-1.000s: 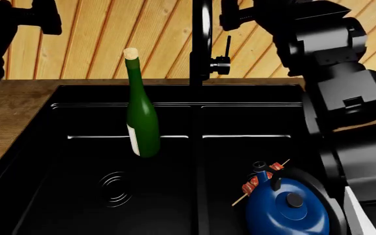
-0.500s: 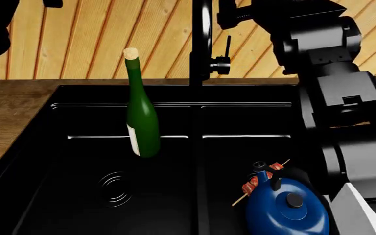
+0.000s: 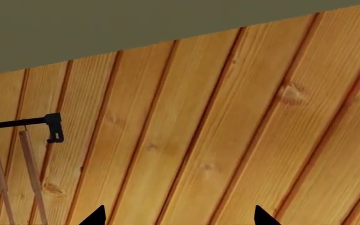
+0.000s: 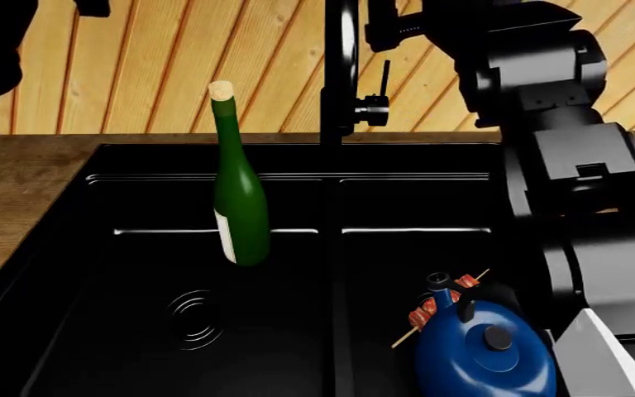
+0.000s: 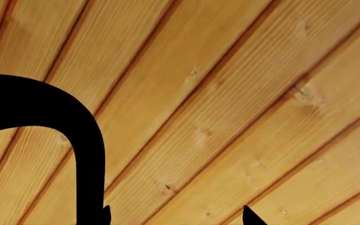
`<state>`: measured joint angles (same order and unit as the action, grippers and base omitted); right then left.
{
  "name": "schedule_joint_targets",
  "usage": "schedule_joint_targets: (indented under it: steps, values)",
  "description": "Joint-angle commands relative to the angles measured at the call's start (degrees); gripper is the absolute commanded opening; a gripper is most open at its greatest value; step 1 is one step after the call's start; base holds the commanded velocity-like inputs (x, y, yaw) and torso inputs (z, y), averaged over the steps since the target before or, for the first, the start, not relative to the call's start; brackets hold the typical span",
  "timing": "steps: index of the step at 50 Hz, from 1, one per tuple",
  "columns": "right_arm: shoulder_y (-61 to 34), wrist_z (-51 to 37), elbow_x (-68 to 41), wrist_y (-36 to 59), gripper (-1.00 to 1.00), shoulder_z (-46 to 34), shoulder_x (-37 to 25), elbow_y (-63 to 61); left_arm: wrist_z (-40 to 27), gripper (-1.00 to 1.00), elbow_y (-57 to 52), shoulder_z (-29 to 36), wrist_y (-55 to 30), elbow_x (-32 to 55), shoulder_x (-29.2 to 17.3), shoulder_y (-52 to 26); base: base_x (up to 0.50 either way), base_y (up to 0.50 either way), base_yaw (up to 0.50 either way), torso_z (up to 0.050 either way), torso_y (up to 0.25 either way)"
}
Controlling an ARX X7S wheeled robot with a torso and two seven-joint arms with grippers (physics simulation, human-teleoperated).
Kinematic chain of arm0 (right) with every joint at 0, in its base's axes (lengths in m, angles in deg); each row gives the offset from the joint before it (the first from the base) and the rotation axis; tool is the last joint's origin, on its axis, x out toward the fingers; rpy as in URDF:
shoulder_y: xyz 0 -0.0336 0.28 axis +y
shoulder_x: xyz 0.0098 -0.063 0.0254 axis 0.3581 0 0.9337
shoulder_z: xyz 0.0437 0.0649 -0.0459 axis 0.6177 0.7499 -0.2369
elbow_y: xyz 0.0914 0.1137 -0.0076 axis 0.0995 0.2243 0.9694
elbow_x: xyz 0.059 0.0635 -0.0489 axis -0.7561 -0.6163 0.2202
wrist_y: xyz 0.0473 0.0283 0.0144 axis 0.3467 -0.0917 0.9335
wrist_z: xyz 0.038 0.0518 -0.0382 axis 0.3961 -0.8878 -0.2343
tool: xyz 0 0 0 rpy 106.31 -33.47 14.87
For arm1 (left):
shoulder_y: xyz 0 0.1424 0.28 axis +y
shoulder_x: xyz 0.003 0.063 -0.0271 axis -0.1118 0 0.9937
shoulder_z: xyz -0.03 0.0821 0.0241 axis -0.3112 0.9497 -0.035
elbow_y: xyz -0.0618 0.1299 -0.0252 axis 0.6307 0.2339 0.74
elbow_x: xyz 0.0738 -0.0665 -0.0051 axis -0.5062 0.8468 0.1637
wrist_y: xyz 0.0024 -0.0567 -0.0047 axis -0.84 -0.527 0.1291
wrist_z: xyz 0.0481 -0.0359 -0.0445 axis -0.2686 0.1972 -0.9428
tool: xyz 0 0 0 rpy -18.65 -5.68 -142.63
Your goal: Pick the kettle non electric and bottle and place them in the sink. Then turn on the water.
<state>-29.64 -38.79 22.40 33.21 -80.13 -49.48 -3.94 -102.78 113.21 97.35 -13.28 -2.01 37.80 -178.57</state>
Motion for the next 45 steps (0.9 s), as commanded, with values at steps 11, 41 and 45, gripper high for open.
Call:
schedule_joint_targets:
  steps: [11,41,45]
  values:
    - [-0.02,0.09,0.15,0.17,1.0,0.29,0.1,0.0,1.03,1.0,1.3,0.17,0.05,-0.46,0.52,0.06,0.0,0.0,0.0,0.0,-0.091]
    - [0.16,0.08,0.09,0.2,1.0,0.47,0.21,0.0,0.98,1.0,0.96,-0.01,-0.29,-0.54,0.5,0.47,0.0,0.0,0.0,0.0,-0.069]
    - [0.23,0.06,0.1,0.18,1.0,0.46,0.17,0.0,0.84,1.0,0.69,-0.06,-0.54,-0.47,0.4,0.42,0.0,0.0,0.0,0.0,-0.071]
